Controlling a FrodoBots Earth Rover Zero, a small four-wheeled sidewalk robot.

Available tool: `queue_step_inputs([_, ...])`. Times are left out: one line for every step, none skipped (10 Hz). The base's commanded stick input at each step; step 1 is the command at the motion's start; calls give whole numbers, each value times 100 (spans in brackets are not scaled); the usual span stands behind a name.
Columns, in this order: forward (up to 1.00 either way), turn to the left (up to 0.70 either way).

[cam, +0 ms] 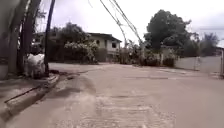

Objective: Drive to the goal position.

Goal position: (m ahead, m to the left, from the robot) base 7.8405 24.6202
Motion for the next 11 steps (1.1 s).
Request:
queue_step_inputs([100, 0])
queue_step_inputs([100, 0])
queue_step_inputs([100, 0])
queue_step_inputs([100, 0])
queue_step_inputs([100, 0])
queue_step_inputs([100, 0])
queue_step_inputs([100, 0])
queue_step_inputs([100, 17])
queue_step_inputs([100, 37])
queue_step_inputs([100, 39])
queue_step_inputs([100, 33])
